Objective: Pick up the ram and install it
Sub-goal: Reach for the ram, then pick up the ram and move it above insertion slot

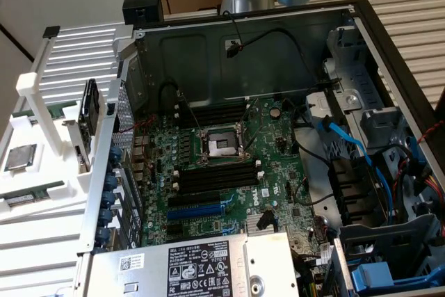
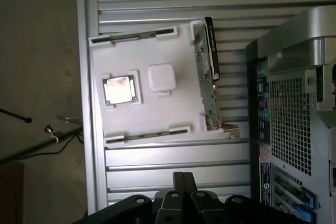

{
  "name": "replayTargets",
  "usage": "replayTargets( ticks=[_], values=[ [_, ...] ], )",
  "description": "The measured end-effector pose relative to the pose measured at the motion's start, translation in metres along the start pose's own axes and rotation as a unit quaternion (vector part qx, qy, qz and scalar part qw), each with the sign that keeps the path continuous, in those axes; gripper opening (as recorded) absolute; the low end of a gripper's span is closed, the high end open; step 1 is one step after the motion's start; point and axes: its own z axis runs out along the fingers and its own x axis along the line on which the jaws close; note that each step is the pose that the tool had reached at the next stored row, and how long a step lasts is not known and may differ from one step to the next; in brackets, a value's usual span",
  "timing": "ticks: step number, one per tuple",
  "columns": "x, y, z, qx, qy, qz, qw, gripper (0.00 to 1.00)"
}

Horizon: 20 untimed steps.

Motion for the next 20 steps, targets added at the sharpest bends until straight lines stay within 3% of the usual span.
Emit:
replayTargets(
  ticks=[4,7,20],
  values=[
    [0.037,0.0082,0.0050,0.0000,0.0000,0.000,1.0000,0.10],
    [0.054,0.0160,0.0082,0.0000,0.0000,0.000,1.0000,0.10],
    [0.057,0.0173,0.0094,0.0000,0.0000,0.000,1.0000,0.10]
  ],
)
